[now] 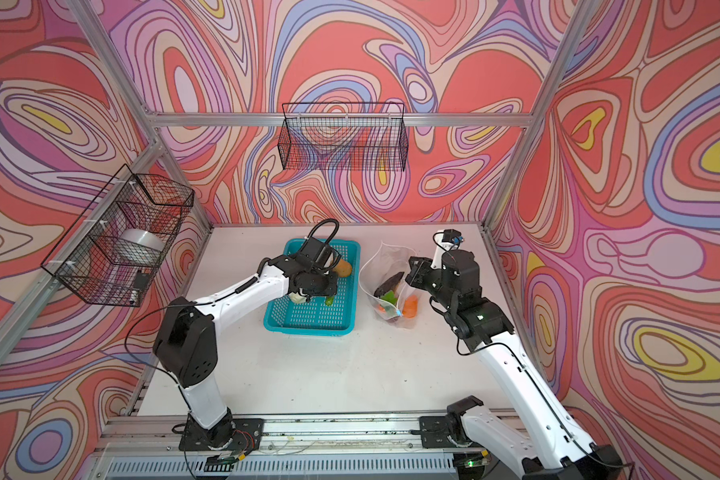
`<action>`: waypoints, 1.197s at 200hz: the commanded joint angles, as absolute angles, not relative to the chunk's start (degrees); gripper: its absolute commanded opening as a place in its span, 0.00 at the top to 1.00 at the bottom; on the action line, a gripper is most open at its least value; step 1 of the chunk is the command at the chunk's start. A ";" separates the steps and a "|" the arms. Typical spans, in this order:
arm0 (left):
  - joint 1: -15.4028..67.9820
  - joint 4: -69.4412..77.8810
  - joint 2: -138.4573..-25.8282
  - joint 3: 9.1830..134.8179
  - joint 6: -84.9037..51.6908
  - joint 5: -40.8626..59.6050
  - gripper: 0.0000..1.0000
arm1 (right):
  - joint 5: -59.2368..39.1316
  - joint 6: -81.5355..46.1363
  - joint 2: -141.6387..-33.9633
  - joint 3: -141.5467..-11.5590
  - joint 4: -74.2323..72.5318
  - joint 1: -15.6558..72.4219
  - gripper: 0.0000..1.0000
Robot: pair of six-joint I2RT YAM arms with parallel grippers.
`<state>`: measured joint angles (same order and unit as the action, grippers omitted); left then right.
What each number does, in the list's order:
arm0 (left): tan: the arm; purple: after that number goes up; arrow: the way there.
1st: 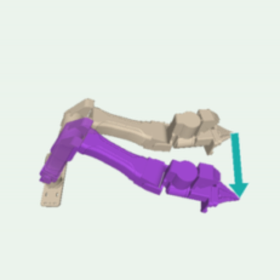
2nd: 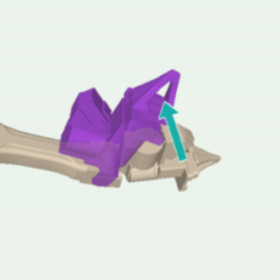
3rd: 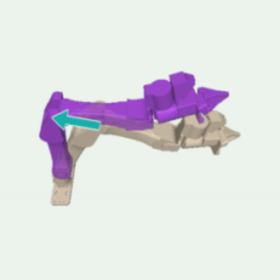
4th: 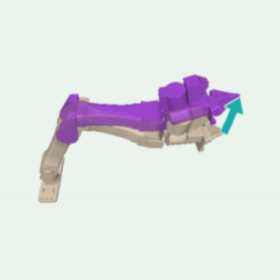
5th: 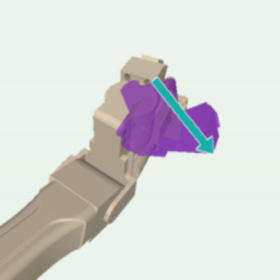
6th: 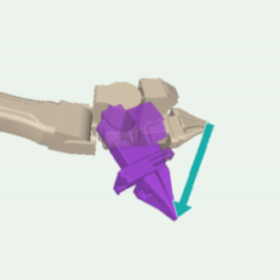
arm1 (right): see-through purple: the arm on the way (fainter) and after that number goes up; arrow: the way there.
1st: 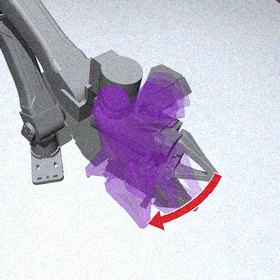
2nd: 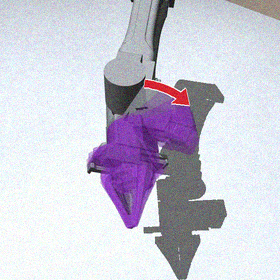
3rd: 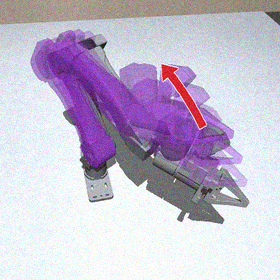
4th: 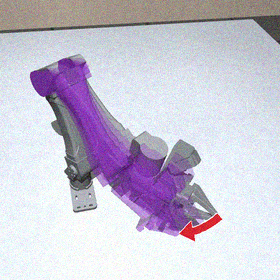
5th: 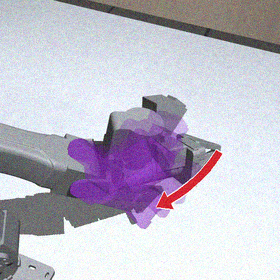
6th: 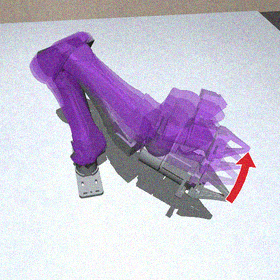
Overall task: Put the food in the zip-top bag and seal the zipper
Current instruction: 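Lift the green pepper and carry it to the bag mouth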
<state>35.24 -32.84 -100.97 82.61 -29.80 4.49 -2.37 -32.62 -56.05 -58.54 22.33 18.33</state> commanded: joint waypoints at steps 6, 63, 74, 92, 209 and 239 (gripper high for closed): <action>35.20 -30.43 -94.15 81.22 -30.39 4.52 0.83 | -2.21 -33.13 -55.16 -58.06 21.58 18.27 1.00; 36.71 -21.33 -85.24 81.69 -32.78 14.21 0.81 | -1.49 -33.13 -55.19 -57.81 19.93 18.28 1.00; 38.10 -20.51 -84.54 82.54 -32.72 14.55 0.80 | -1.55 -33.32 -55.17 -57.41 19.04 18.28 1.00; 40.72 -17.49 -83.61 83.12 -33.34 15.16 0.80 | -1.71 -33.48 -55.28 -57.40 18.44 18.28 1.00; 47.63 -14.75 -95.82 95.10 -30.45 19.77 0.80 | -5.98 -33.58 -55.15 -57.02 16.77 18.28 1.00; 47.61 -20.66 -100.56 98.63 -27.98 20.28 0.80 | -5.79 -33.49 -53.93 -56.78 17.21 18.26 1.00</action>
<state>47.33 -14.57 -97.21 95.68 -31.24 19.51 -5.17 -33.56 -55.61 -57.49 18.79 18.33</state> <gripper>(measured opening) 0.202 0.042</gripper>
